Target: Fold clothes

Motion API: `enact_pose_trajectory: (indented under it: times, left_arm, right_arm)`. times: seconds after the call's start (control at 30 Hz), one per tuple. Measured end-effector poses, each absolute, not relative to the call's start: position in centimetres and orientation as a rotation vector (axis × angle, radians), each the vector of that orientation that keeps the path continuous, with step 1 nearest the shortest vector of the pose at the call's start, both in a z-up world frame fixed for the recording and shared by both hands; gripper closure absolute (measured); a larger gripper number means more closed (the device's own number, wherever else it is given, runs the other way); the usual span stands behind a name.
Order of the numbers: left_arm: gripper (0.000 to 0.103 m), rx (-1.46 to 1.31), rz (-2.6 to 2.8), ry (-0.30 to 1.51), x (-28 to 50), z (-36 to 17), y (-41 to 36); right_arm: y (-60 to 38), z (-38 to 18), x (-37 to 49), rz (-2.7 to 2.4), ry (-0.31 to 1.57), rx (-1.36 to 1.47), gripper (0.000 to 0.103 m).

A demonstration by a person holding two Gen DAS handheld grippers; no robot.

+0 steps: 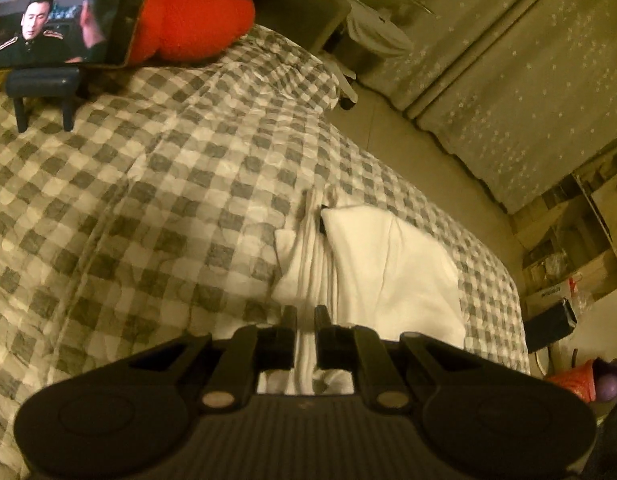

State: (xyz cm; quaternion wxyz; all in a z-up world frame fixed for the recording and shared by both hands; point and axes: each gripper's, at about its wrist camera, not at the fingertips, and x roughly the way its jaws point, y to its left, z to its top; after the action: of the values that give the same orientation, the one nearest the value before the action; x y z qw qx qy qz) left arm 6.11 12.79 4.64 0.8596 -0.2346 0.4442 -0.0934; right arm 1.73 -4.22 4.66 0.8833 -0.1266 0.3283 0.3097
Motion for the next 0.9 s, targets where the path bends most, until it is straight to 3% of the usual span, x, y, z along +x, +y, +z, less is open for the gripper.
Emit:
enact_pose_trajectory:
  times: [0.9]
  left_arm:
    - [0.091,-0.458,-0.184,0.920,5.9,4.9,12.7]
  right_arm:
    - [-2.9,4.0,1.2,0.704,0.639,-0.314,0.076]
